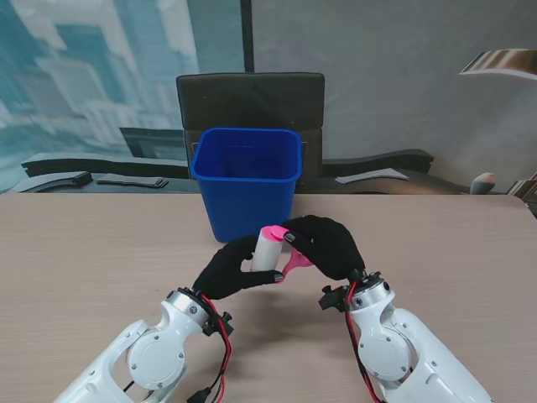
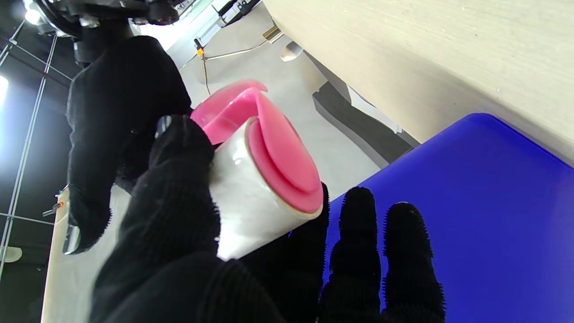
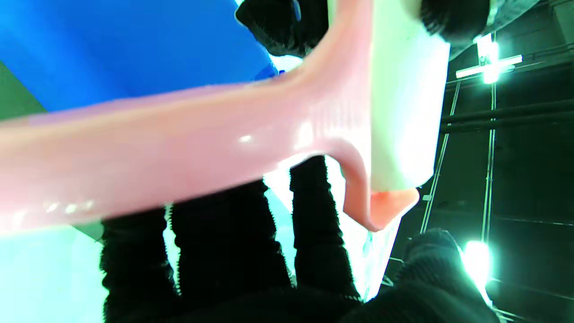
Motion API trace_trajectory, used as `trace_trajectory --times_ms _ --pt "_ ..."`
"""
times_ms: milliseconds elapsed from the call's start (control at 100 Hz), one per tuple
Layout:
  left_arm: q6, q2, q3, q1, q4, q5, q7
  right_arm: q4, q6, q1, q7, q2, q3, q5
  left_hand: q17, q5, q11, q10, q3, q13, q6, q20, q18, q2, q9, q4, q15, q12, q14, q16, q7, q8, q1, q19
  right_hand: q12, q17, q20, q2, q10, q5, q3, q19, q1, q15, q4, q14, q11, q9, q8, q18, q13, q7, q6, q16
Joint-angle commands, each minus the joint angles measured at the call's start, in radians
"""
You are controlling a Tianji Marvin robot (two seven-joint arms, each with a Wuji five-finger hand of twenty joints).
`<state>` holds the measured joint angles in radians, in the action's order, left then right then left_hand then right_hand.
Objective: Replace a lint-roller refill
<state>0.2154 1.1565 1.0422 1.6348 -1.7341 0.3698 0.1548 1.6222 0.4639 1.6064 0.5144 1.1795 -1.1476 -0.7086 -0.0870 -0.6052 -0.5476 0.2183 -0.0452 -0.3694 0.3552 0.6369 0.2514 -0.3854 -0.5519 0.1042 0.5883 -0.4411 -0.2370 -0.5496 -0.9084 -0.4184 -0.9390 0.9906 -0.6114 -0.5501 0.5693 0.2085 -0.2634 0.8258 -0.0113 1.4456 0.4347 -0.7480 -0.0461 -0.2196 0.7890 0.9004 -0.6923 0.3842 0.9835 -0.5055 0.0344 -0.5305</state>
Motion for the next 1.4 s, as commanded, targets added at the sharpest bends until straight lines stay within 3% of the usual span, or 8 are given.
trace_trajectory --times_ms 0,240,260,280,490,580,670,1390 --pt "0.009 0.000 0.006 -0.001 0.002 0.010 -0.006 0.019 0.002 0.016 0.000 0.001 -0.008 -0.011 0.011 -0.054 -0.019 -0.026 -0.144 0.036 -0.158 0.011 -0.012 0.149 0.026 -0.060 0.023 -0.007 0.003 -0.010 -0.170 -0.018 -0.175 0.026 0.022 0.076 0.014 0.016 -0.006 -0.052 -0.021 -0.044 -0.028 0.040 0.022 0.032 -0.029 -0.067 -0.005 -0.020 -0.075 0.023 -0.024 0.007" --pt "0.089 -0.005 0.019 -0.019 0.040 0.105 0.029 0.059 0.003 0.050 0.018 -0.005 -0.052 -0.049 0.007 -0.055 -0.023 -0.033 -0.141 0.023 -0.167 0.011 -0.012 0.149 0.011 -0.061 0.026 -0.008 0.005 -0.011 -0.170 -0.019 -0.172 0.027 0.057 0.156 0.025 -0.084 -0.004 -0.074 -0.068 -0.102 0.054 0.070 0.037 0.040 -0.052 -0.142 -0.007 -0.026 -0.156 0.029 -0.031 0.023" --pt "0.098 -0.006 0.019 -0.022 0.045 0.118 0.035 0.063 0.004 0.053 0.016 -0.006 -0.056 -0.052 0.007 -0.056 -0.023 -0.033 -0.142 0.022 -0.167 0.011 -0.012 0.148 0.010 -0.061 0.026 -0.008 0.006 -0.011 -0.171 -0.019 -0.172 0.027 0.073 0.160 0.056 -0.131 -0.002 -0.074 -0.199 -0.124 -0.016 0.074 0.037 0.042 -0.048 -0.148 -0.010 -0.027 -0.161 0.031 -0.035 0.026" --pt "0.107 -0.006 0.020 -0.025 0.050 0.130 0.041 0.067 0.005 0.056 0.014 -0.007 -0.060 -0.055 0.007 -0.056 -0.023 -0.034 -0.142 0.021 -0.167 0.011 -0.012 0.148 0.010 -0.061 0.026 -0.008 0.006 -0.011 -0.170 -0.018 -0.172 0.027 0.077 0.165 0.062 -0.150 -0.001 -0.075 -0.236 -0.132 -0.030 0.078 0.039 0.044 -0.049 -0.153 -0.011 -0.028 -0.166 0.031 -0.036 0.028" --pt "0.147 -0.005 0.017 -0.040 0.074 0.192 0.086 0.099 0.007 0.079 -0.002 -0.017 -0.086 -0.086 0.006 -0.058 -0.021 -0.033 -0.142 0.018 -0.165 0.011 -0.012 0.148 0.007 -0.061 0.023 -0.008 0.006 -0.009 -0.170 -0.018 -0.171 0.027 0.072 0.205 0.061 -0.275 0.019 -0.078 -0.381 -0.177 0.044 0.107 0.061 0.062 -0.068 -0.176 -0.012 -0.029 -0.195 0.031 -0.048 0.031" --pt "0.157 -0.005 0.016 -0.043 0.078 0.209 0.098 0.111 0.000 0.087 -0.014 -0.020 -0.088 -0.088 0.006 -0.058 -0.020 -0.032 -0.142 0.017 -0.165 0.011 -0.012 0.148 0.008 -0.061 0.022 -0.008 0.006 -0.009 -0.169 -0.018 -0.171 0.026 0.071 0.215 0.066 -0.326 0.020 -0.072 -0.445 -0.192 0.084 0.114 0.111 0.061 -0.074 -0.178 -0.014 -0.027 -0.202 0.017 -0.058 0.029" --pt "0.162 -0.005 0.015 -0.043 0.079 0.214 0.102 0.115 -0.004 0.090 -0.017 -0.020 -0.086 -0.087 0.003 -0.058 -0.019 -0.033 -0.142 0.019 -0.166 0.011 -0.008 0.149 0.008 -0.061 0.021 -0.008 0.006 -0.009 -0.169 -0.018 -0.171 0.027 0.068 0.221 0.074 -0.377 0.020 -0.089 -0.540 -0.201 0.065 0.115 0.110 0.062 -0.075 -0.177 0.039 -0.022 -0.205 -0.039 -0.063 0.025" --pt "0.182 -0.005 0.009 -0.045 0.088 0.228 0.114 0.090 -0.022 0.061 -0.057 -0.019 -0.046 -0.049 0.003 -0.056 -0.018 -0.032 -0.143 0.023 -0.165 0.011 -0.008 0.150 0.014 -0.061 0.020 -0.009 0.006 -0.009 -0.170 -0.019 -0.172 0.025 0.059 0.219 0.079 -0.358 0.022 -0.060 -0.513 -0.206 0.068 0.103 0.096 0.061 -0.069 -0.157 0.052 -0.013 -0.190 -0.056 -0.049 0.016"
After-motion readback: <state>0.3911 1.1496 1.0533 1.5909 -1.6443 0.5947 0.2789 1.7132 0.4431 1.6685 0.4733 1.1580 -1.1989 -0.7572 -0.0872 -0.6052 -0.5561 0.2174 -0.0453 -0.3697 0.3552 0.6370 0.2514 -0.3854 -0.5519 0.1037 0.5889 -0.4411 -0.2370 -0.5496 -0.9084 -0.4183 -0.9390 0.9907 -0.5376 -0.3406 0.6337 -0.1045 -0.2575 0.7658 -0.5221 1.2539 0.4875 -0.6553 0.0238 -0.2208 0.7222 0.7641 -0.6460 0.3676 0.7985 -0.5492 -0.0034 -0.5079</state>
